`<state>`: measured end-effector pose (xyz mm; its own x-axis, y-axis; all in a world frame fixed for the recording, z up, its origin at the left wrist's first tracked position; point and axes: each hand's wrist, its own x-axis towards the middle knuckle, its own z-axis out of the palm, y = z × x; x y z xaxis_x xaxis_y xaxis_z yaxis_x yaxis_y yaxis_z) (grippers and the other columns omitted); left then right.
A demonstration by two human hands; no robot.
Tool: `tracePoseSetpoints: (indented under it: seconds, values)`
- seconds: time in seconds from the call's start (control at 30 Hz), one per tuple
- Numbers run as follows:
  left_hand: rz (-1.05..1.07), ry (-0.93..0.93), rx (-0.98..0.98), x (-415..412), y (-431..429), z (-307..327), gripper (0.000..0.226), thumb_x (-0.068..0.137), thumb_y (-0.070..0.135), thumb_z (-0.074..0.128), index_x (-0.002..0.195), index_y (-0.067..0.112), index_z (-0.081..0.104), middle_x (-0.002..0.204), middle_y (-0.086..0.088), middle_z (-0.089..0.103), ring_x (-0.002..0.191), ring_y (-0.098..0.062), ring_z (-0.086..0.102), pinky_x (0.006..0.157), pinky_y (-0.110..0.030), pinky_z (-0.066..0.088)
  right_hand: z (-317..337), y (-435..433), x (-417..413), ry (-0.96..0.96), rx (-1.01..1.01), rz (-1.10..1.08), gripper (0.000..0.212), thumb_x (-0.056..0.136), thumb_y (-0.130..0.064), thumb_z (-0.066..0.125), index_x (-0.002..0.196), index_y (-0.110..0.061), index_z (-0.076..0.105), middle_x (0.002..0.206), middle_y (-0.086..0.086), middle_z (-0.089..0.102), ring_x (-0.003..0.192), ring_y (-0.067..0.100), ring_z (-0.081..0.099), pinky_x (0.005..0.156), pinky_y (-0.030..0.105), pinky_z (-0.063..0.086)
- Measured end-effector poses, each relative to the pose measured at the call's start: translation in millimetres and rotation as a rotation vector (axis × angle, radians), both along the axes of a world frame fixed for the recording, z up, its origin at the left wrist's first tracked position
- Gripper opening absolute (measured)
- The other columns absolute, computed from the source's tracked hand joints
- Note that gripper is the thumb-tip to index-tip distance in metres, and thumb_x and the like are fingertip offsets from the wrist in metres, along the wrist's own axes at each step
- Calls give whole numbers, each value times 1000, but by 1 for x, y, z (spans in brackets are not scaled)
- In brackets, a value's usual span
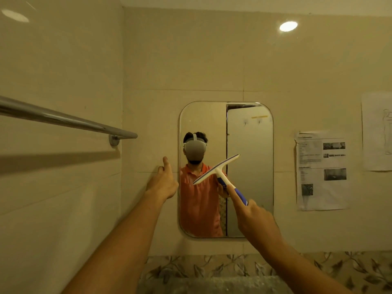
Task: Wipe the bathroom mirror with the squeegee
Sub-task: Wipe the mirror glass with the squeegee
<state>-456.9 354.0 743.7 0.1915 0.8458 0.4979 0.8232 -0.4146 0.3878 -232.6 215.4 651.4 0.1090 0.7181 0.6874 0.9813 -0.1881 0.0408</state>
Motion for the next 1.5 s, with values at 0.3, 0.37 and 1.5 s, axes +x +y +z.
tracePoseSetpoints:
  seconds: [0.3, 0.37, 1.5]
  values:
    - [76, 260, 59, 21, -13, 18, 97, 94, 25, 52, 154, 36, -23, 136, -18, 47, 112, -33, 56, 92, -48, 53, 59, -17, 4, 114, 260, 147, 68, 108, -36, 32, 157, -43, -15, 71, -5, 47, 49, 8, 46, 42, 20, 41]
    - [91, 282, 47, 26, -10, 23, 97, 94, 26, 52, 153, 38, -25, 131, -16, 54, 109, -34, 59, 91, -51, 54, 92, -20, 1, 192, 330, 161, 61, 108, -40, 27, 161, -38, -4, 68, -3, 48, 51, 12, 49, 46, 25, 45]
    - [110, 321, 81, 34, -1, 39, 85, 98, 27, 45, 157, 34, -15, 121, -15, 60, 103, -30, 60, 90, -42, 54, 79, 0, 2, 425, 331, -92, 75, 109, -26, 38, 156, -38, -19, 72, 4, 57, 58, 16, 59, 52, 31, 56]
